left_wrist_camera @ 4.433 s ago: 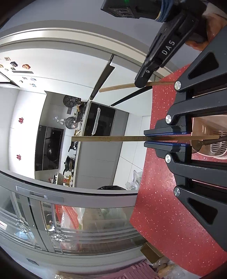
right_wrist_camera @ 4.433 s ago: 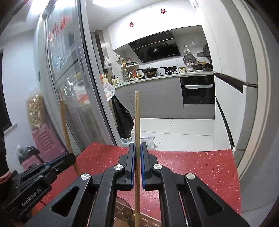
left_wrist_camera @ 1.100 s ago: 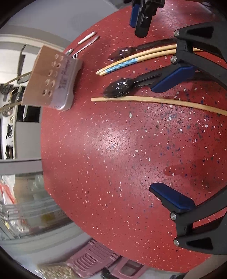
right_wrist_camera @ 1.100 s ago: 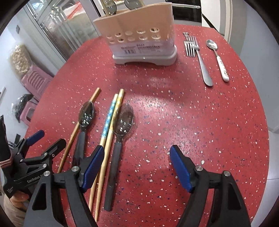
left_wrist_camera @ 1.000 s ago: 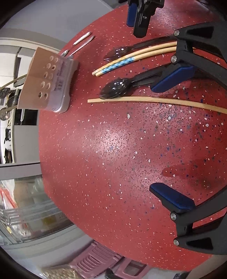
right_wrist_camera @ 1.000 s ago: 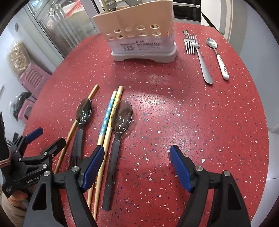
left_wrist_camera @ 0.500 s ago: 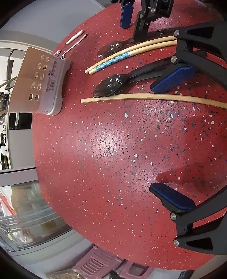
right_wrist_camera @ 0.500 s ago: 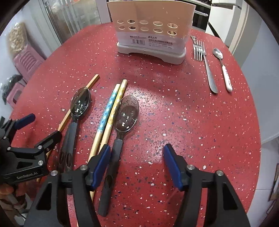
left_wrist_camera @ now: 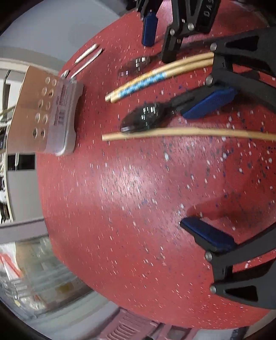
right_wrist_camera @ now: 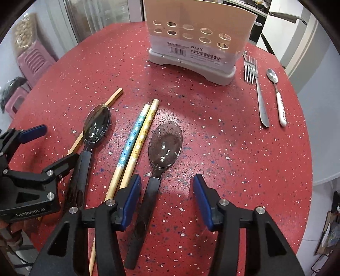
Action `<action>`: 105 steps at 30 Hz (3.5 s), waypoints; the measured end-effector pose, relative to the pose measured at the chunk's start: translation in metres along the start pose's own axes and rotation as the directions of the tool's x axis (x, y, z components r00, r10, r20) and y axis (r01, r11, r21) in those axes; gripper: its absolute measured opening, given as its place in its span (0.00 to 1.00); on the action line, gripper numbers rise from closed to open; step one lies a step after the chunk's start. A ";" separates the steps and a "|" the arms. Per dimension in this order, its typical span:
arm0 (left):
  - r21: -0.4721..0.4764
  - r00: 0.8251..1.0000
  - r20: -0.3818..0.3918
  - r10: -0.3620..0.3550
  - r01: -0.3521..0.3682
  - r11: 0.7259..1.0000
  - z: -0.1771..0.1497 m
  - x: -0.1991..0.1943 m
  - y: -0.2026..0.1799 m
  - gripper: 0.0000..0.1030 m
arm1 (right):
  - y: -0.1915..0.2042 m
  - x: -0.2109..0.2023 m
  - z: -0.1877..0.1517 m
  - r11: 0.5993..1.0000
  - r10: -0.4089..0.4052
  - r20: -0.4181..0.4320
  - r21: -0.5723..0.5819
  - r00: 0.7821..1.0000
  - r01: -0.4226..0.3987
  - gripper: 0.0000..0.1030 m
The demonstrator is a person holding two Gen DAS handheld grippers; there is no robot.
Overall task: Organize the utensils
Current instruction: 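Move both open tools back toward the remaining spoons and chopsticks, then close the right tool on a dark spoon while the left tool grasps a plain wooden chopstick, then lift the spoon and chopstick and carry them over the beige holder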
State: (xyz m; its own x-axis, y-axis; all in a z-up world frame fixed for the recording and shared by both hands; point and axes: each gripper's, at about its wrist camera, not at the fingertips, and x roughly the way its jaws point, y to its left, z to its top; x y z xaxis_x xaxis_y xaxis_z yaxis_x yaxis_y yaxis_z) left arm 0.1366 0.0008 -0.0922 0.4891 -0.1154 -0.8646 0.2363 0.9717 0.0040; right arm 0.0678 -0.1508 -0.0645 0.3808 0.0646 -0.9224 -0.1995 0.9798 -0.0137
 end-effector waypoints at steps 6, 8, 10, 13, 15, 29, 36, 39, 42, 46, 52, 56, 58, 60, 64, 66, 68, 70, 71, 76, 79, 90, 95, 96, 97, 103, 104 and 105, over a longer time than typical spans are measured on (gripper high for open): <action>0.080 0.997 -0.050 -0.061 0.064 0.995 0.013 -0.002 -0.015 0.80 | 0.001 -0.004 -0.001 0.999 0.025 0.005 -0.022 1.000 -0.024 0.17; 0.108 0.995 -0.073 -0.070 0.078 0.991 0.017 -0.003 -0.021 0.73 | 0.001 -0.005 0.000 0.999 0.038 0.006 -0.030 0.999 -0.037 0.14; 0.131 0.992 -0.097 -0.078 0.090 0.987 0.021 -0.004 -0.027 0.67 | -0.002 -0.004 -0.001 0.999 0.044 0.009 -0.031 0.999 -0.044 0.12; 0.162 0.988 -0.128 -0.092 0.112 0.980 0.022 -0.005 -0.033 0.55 | -0.009 -0.004 -0.003 0.997 0.082 0.015 -0.012 0.997 -0.082 0.12; 0.171 0.985 -0.137 -0.106 0.129 0.977 0.022 -0.007 -0.036 0.31 | -0.013 -0.004 -0.005 0.995 0.099 0.019 0.001 0.995 -0.099 0.12; -0.009 0.990 0.049 -0.131 0.132 0.991 0.006 -0.049 -0.010 0.30 | -0.049 -0.024 -0.013 0.966 0.238 0.114 0.076 0.965 -0.247 0.12; -0.056 0.977 0.158 -0.145 0.156 0.986 0.012 -0.085 -0.004 0.30 | -0.059 -0.047 -0.008 0.950 0.281 0.185 0.084 0.942 -0.300 0.12; -0.066 0.967 0.206 -0.152 0.168 0.984 0.020 -0.103 -0.002 0.30 | -0.061 -0.060 -0.002 0.946 0.292 0.222 0.079 0.930 -0.316 0.12; -0.073 0.955 0.252 -0.156 0.179 0.981 0.031 -0.119 -0.002 0.30 | -0.069 -0.073 0.003 0.942 0.297 0.255 0.077 0.920 -0.325 0.12; -0.082 0.937 0.311 -0.158 0.192 0.978 0.047 -0.136 -0.003 0.30 | -0.078 -0.089 0.013 0.932 0.313 0.294 0.088 0.903 -0.351 0.12; -0.091 0.908 0.386 -0.164 0.215 0.973 0.078 -0.157 -0.003 0.30 | -0.092 -0.111 0.035 0.932 0.303 0.353 0.086 0.885 -0.353 0.12; -0.085 0.890 0.429 -0.155 0.210 0.974 0.101 -0.164 -0.009 0.30 | -0.099 -0.124 0.053 0.936 0.285 0.395 0.083 0.873 -0.343 0.12; -0.090 0.878 0.454 -0.152 0.215 0.973 0.111 -0.168 -0.010 0.30 | -0.103 -0.129 0.063 0.937 0.277 0.414 0.084 0.867 -0.340 0.12; -0.098 0.863 0.482 -0.152 0.226 0.969 0.125 -0.172 -0.008 0.30 | -0.106 -0.134 0.074 0.937 0.274 0.429 0.084 0.861 -0.340 0.12; -0.117 0.842 0.522 -0.138 0.231 0.966 0.150 -0.171 -0.004 0.30 | -0.111 -0.141 0.099 0.939 0.260 0.472 0.080 0.843 -0.335 0.12; -0.125 0.830 0.542 -0.133 0.237 0.963 0.163 -0.170 -0.002 0.30 | -0.113 -0.143 0.111 0.939 0.254 0.494 0.080 0.832 -0.334 0.12; -0.127 0.820 0.560 -0.123 0.231 0.965 0.175 -0.169 -0.002 0.30 | -0.113 -0.142 0.123 0.941 0.244 0.510 0.080 0.825 -0.328 0.12; -0.124 0.812 0.575 -0.106 0.215 0.969 0.187 -0.166 -0.004 0.30 | -0.115 -0.141 0.137 0.941 0.241 0.515 0.081 0.822 -0.327 0.12; -0.125 0.807 0.582 -0.097 0.207 0.970 0.192 -0.165 -0.005 0.30 | -0.116 -0.140 0.142 0.940 0.243 0.519 0.084 0.819 -0.332 0.12; -0.143 0.789 0.611 -0.067 0.193 0.971 0.215 -0.152 -0.007 0.30 | -0.121 -0.132 0.170 0.945 0.216 0.563 0.084 0.798 -0.316 0.12; -0.161 0.779 0.625 -0.046 0.186 0.969 0.226 -0.141 -0.007 0.30 | -0.123 -0.123 0.185 0.945 0.203 0.586 0.092 0.785 -0.313 0.12; -0.218 0.732 0.680 0.046 0.141 0.966 0.243 -0.105 -0.013 0.30 | -0.114 -0.091 0.203 0.979 0.111 0.667 0.056 0.737 -0.198 0.12; -0.208 0.710 0.702 0.058 0.127 0.970 0.238 -0.090 -0.018 0.30 | -0.104 -0.075 0.198 0.990 0.077 0.683 0.031 0.727 -0.134 0.12; -0.209 0.710 0.702 0.062 0.122 0.970 0.236 -0.086 -0.019 0.30 | -0.103 -0.072 0.196 0.992 0.072 0.683 0.026 0.726 -0.123 0.12; -0.211 0.712 0.699 0.065 0.119 0.970 0.234 -0.083 -0.019 0.30 | -0.101 -0.070 0.195 0.994 0.066 0.683 0.021 0.727 -0.110 0.12; -0.211 0.748 0.660 0.070 0.096 0.973 0.222 -0.068 -0.019 0.30 | -0.096 -0.057 0.181 0.997 0.049 0.671 0.007 0.740 -0.073 0.12; -0.208 0.753 0.654 0.070 0.091 0.974 0.219 -0.067 -0.019 0.30 | -0.097 -0.055 0.180 0.997 0.049 0.669 0.008 0.742 -0.073 0.12; -0.208 0.758 0.649 0.072 0.085 0.974 0.218 -0.066 -0.019 0.30 | -0.097 -0.054 0.178 0.997 0.050 0.665 0.007 0.745 -0.074 0.12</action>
State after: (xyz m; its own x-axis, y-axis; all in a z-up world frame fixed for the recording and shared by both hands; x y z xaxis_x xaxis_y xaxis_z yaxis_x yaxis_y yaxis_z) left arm 0.2826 -0.0549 0.0738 0.9322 -0.1514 -0.3289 0.0976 0.9798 -0.1743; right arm 0.2270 -0.2157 0.0552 0.8741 0.2232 -0.4314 -0.2206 0.9737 0.0569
